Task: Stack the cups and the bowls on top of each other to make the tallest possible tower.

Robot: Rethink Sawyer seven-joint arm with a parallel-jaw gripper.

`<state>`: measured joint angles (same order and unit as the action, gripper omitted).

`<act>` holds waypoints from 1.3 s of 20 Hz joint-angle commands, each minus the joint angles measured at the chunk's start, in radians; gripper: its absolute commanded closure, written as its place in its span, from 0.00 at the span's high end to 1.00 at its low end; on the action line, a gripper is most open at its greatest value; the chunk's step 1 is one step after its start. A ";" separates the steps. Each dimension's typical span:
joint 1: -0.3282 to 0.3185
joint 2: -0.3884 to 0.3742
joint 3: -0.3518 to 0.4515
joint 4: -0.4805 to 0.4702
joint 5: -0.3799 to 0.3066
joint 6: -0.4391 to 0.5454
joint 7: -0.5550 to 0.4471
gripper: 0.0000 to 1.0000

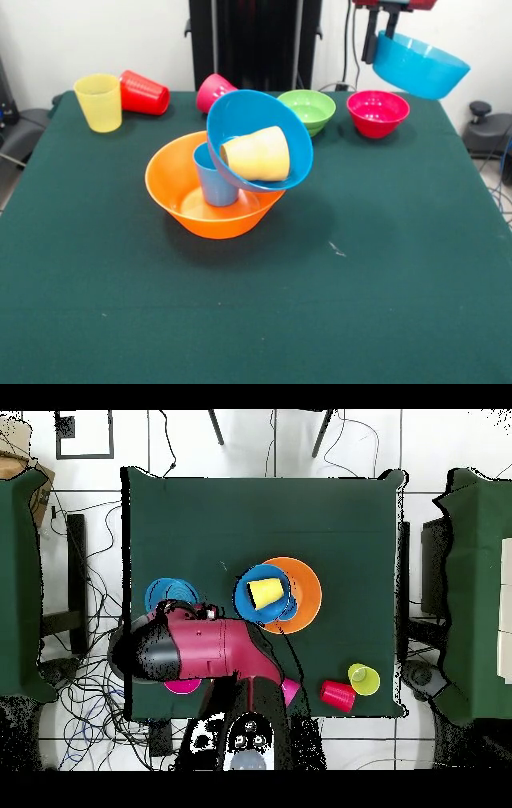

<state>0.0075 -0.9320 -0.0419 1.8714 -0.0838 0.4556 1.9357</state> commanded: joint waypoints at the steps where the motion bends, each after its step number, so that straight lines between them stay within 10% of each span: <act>1: -0.014 0.088 0.080 0.038 -0.092 0.045 -0.031 0.00; 26: 0.008 0.130 0.061 0.012 -0.123 0.051 -0.004 0.00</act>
<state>0.0090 -0.8304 -0.0383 1.8710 -0.1326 0.4553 1.9357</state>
